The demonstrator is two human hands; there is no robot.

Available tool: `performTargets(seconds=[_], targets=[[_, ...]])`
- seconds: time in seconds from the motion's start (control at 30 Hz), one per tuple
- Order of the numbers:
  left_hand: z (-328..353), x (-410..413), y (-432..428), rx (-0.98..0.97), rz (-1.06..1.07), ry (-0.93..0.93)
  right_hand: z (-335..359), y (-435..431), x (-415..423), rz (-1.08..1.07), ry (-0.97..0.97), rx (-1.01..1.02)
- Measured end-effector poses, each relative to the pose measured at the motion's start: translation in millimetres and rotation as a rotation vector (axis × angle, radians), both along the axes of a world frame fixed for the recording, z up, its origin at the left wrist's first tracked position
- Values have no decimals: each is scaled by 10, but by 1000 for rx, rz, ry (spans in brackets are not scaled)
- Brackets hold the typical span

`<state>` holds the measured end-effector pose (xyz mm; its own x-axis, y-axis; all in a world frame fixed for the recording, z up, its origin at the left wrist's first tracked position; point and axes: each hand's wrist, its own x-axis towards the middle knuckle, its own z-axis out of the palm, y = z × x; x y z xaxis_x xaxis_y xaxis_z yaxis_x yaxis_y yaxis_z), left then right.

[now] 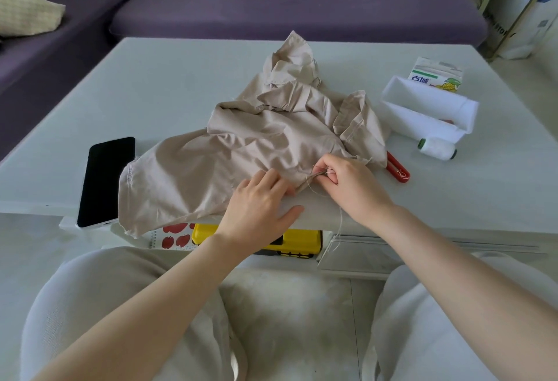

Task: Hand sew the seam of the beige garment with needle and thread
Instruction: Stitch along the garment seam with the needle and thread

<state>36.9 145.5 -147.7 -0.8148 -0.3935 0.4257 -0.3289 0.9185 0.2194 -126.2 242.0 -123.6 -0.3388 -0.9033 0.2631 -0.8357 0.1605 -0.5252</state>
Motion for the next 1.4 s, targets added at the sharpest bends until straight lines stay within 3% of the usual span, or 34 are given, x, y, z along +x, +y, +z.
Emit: performTargets(seconds=[0.4, 0.67, 0.87, 1.0, 1.17, 1.4], targets=[[34, -110, -19, 13, 91, 141, 20, 10, -26, -26, -17, -138], [15, -149, 21, 161, 167, 111, 4, 27, -46, -35, -67, 33], [11, -147, -1, 115, 123, 96, 230, -3, -95, -105, -467, 102], [4, -149, 14, 94, 91, 115, 197, 8, -92, -96, -367, 16], [-6, -143, 10, 49, 82, 118, 131, 25, -36, -7, -199, 24], [-20, -147, 9, 7, 53, 127, 117, 23, -40, 2, -108, 70]])
